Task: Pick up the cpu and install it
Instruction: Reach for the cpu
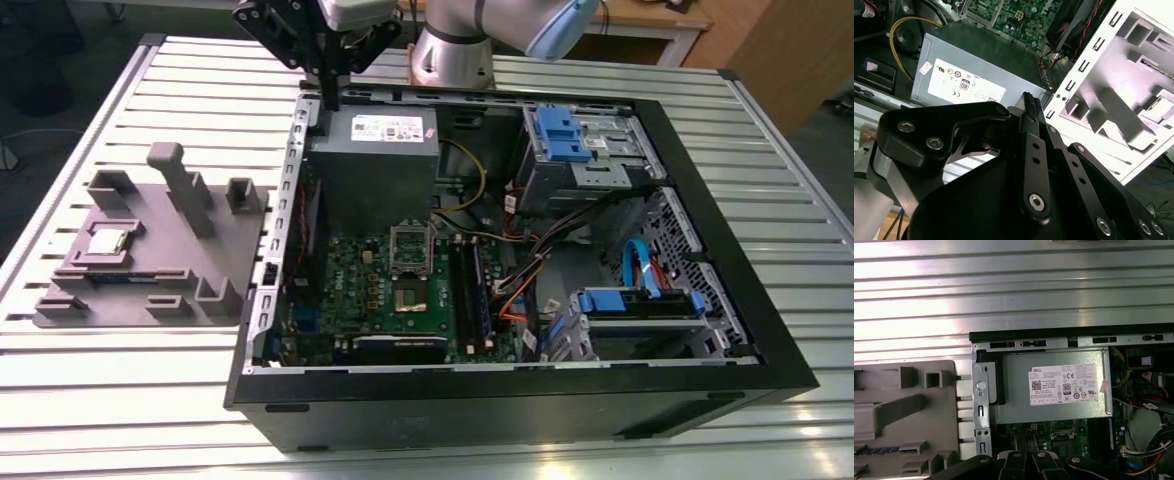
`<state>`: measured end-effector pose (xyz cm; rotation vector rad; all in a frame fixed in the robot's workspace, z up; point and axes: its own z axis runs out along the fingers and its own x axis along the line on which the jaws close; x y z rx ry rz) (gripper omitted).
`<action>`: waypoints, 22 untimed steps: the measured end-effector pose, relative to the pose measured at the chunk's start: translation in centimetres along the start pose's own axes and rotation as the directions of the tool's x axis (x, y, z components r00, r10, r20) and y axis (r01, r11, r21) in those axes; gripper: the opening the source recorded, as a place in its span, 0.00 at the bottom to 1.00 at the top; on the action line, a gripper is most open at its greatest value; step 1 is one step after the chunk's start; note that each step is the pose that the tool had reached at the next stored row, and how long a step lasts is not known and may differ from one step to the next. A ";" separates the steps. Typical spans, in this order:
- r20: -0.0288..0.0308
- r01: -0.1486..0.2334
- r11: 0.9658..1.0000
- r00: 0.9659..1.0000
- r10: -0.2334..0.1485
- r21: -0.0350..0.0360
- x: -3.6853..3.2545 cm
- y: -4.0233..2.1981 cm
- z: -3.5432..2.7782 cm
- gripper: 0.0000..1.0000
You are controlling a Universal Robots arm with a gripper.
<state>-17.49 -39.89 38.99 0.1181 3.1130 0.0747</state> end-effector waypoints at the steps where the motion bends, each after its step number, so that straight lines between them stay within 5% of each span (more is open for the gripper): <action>1: 0.000 0.000 1.000 1.000 0.000 0.000 0.02 0.00 0.00 0.10; 22: -0.001 0.000 1.000 1.000 0.000 0.000 0.46 -0.04 0.11 0.10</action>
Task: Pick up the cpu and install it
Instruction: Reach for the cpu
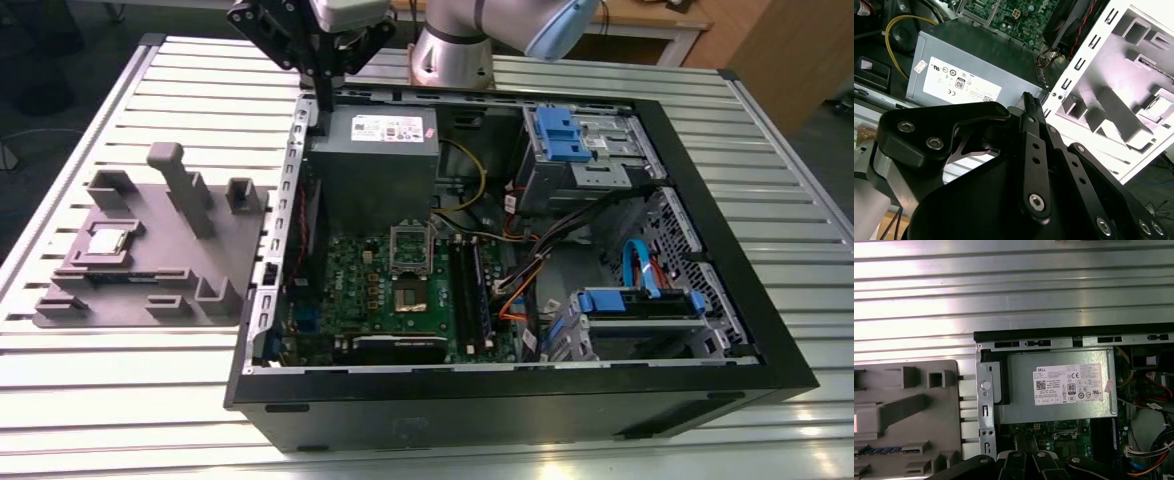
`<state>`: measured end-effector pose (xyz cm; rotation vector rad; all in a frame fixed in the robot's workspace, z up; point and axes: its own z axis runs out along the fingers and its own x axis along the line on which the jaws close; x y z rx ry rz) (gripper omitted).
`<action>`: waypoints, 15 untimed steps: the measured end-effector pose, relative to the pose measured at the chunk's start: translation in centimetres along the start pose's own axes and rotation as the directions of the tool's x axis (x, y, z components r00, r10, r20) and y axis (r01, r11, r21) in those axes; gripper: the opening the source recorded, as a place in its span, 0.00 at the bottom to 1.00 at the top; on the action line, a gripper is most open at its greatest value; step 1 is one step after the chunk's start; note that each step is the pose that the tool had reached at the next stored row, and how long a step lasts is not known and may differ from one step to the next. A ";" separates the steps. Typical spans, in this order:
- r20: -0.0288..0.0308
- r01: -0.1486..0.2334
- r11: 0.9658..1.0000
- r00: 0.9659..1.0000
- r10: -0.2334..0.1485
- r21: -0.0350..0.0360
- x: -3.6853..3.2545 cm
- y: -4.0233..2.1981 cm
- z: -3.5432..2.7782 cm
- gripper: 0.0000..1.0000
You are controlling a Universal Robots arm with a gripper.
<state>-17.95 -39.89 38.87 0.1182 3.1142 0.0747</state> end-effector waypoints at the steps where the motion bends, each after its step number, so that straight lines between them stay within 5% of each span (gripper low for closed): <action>1: 0.000 0.000 1.000 1.000 0.000 0.000 0.02 0.00 0.00 0.10; 15: 0.000 0.000 1.000 1.000 0.000 0.000 0.43 -0.04 0.06 0.10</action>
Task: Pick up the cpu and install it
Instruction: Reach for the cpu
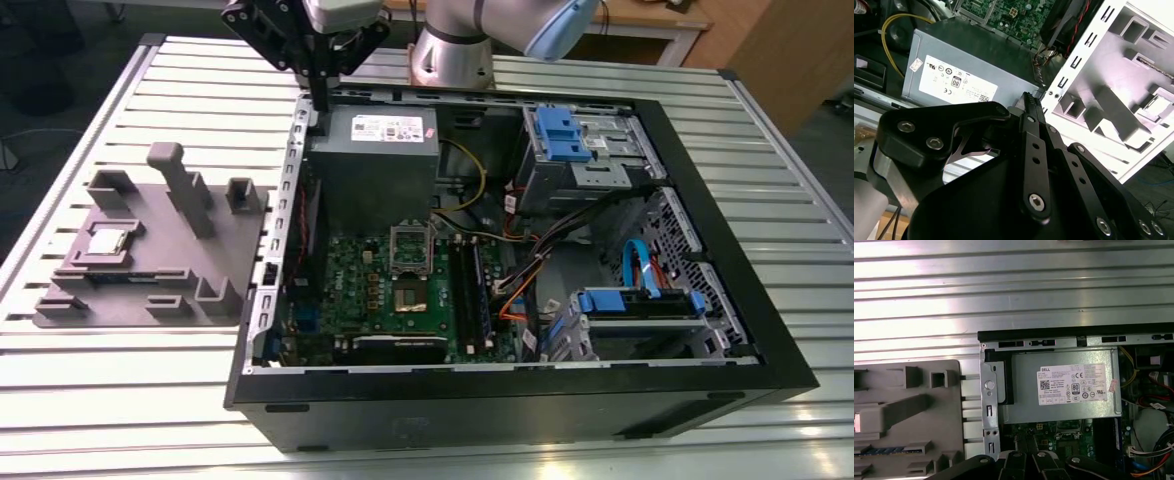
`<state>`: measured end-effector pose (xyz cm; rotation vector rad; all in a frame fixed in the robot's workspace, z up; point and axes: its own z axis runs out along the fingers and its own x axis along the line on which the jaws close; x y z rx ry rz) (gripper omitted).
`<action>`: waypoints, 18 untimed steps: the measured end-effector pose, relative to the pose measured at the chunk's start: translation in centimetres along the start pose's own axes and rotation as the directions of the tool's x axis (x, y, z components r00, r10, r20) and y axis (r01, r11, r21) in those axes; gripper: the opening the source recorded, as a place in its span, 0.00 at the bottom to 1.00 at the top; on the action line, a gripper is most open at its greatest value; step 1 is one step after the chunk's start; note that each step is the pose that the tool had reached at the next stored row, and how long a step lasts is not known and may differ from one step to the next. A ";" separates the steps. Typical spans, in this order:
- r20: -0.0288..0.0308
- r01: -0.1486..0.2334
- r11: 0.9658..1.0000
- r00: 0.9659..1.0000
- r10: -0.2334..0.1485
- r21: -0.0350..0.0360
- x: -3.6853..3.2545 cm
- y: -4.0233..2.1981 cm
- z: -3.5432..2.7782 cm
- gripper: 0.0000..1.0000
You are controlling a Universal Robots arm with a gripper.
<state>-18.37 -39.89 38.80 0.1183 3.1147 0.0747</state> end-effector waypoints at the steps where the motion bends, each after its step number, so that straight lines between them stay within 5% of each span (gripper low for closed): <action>1: 0.000 0.000 1.000 1.000 0.000 0.000 0.03 0.00 0.00 0.10; 18: 0.000 0.000 1.000 1.000 0.000 0.000 0.73 -0.06 0.05 0.10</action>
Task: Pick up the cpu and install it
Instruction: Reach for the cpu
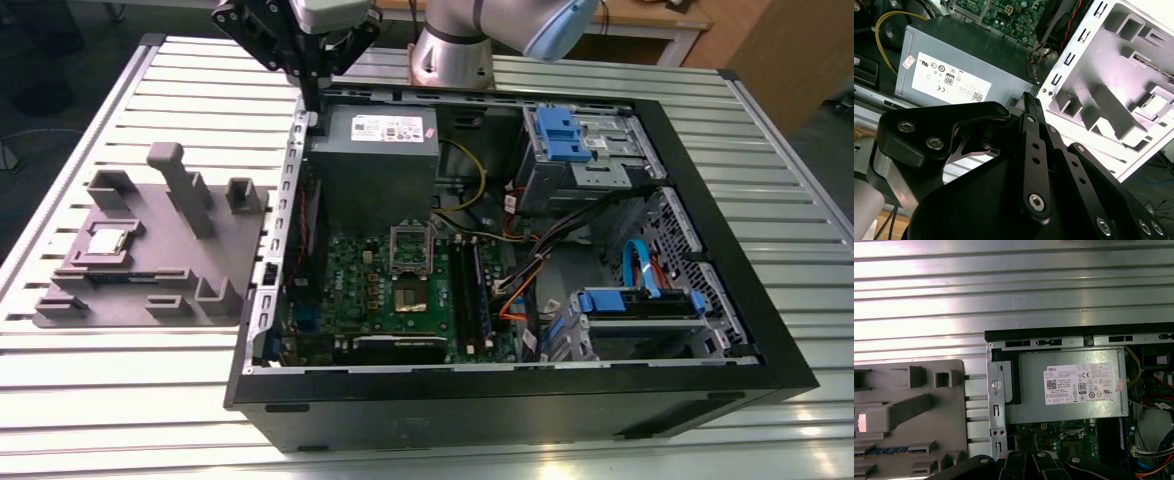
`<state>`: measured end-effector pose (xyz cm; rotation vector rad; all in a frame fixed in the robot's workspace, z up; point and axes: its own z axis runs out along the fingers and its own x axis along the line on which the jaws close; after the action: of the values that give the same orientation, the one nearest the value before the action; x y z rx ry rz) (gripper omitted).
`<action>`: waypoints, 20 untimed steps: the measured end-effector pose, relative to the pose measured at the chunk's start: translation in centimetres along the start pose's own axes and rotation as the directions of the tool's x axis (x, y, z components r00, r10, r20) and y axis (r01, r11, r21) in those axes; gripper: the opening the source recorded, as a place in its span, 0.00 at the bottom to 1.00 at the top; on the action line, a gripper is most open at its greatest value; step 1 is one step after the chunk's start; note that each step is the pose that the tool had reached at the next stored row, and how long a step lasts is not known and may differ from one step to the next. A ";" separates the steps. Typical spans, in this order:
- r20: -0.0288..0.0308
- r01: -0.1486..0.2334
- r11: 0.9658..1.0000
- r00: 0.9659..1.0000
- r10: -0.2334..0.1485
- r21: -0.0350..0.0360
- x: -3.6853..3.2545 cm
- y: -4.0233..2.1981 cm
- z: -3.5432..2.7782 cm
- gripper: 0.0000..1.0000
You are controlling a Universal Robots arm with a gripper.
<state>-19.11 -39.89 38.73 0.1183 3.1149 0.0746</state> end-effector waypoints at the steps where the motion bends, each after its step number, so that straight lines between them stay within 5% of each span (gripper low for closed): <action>1: 0.000 0.000 1.000 1.000 0.000 0.000 0.04 0.00 0.00 0.10; 20: 0.000 0.000 1.000 1.000 0.000 0.000 0.72 -0.06 0.06 0.10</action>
<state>-19.83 -39.89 38.65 0.1182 3.1153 0.0747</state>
